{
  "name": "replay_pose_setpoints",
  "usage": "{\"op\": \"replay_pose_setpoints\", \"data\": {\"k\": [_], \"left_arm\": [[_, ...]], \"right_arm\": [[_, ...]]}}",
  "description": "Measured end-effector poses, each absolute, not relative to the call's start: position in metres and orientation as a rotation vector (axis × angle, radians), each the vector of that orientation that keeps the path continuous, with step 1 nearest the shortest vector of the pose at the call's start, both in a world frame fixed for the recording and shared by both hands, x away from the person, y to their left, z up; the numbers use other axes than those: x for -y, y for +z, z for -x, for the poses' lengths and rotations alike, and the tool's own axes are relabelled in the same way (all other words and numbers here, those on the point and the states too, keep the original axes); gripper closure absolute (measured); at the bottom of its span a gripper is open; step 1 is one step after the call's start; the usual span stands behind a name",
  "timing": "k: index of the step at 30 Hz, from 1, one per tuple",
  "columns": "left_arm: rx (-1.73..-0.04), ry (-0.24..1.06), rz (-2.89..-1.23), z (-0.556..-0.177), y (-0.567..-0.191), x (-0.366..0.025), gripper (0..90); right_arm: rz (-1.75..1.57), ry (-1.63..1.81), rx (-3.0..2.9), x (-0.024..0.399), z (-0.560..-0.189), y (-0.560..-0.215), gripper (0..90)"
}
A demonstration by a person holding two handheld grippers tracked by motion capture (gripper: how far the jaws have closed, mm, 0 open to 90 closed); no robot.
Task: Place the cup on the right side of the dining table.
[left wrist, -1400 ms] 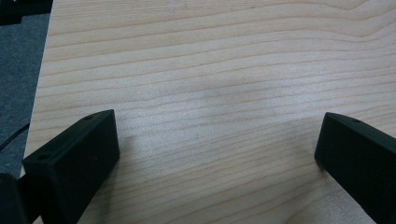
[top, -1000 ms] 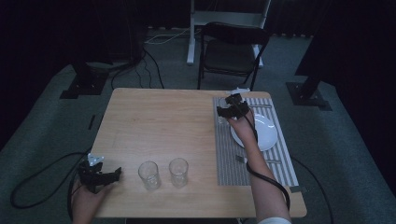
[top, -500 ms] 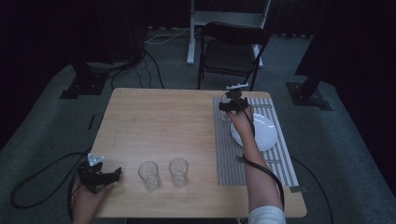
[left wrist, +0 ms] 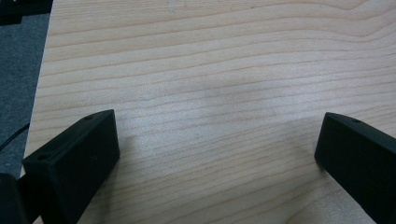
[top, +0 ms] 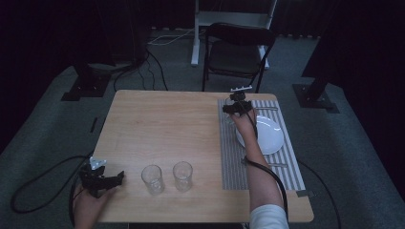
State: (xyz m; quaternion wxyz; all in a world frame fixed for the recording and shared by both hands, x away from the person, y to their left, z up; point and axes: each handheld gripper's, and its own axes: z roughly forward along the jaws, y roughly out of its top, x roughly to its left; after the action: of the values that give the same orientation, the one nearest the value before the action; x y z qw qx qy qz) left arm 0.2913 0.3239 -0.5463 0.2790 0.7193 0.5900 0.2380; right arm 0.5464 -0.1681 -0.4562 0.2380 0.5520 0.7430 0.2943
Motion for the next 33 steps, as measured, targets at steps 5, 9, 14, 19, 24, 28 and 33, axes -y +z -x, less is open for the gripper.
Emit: {"op": "replay_pose_setpoints", "data": {"k": [5, 9, 14, 19, 24, 28, 33], "left_arm": [[-1.585, 0.639, -1.928, -0.291, -0.546, -0.324, 0.2], [-1.587, 0.640, -1.927, -0.291, -0.546, -0.324, 0.2], [-1.588, 0.639, -1.926, -0.291, -0.546, -0.324, 0.2], [-1.587, 0.640, -1.927, -0.291, -0.546, -0.324, 0.2], [-1.587, 0.640, -1.927, -0.291, -0.546, -0.324, 0.2], [-1.587, 0.640, -1.927, -0.291, -0.546, -0.324, 0.2], [-1.587, 0.640, -1.927, -0.291, -0.546, -0.324, 0.3]], "right_arm": [[-1.531, 0.794, -2.036, 0.169, -0.548, -0.464, 28.3], [-1.532, 0.813, -2.032, 0.171, -0.547, -0.466, 28.3], [-1.567, 0.849, -2.018, 0.175, -0.545, -0.464, 25.6], [-1.607, 0.847, -2.015, 0.175, -0.543, -0.462, 14.9], [-1.630, 0.849, -2.027, 0.178, -0.539, -0.465, 12.5], [-1.646, 0.867, -2.037, 0.182, -0.532, -0.468, 11.7], [-1.646, 0.891, -2.030, 0.183, -0.521, -0.467, 11.0]]}}
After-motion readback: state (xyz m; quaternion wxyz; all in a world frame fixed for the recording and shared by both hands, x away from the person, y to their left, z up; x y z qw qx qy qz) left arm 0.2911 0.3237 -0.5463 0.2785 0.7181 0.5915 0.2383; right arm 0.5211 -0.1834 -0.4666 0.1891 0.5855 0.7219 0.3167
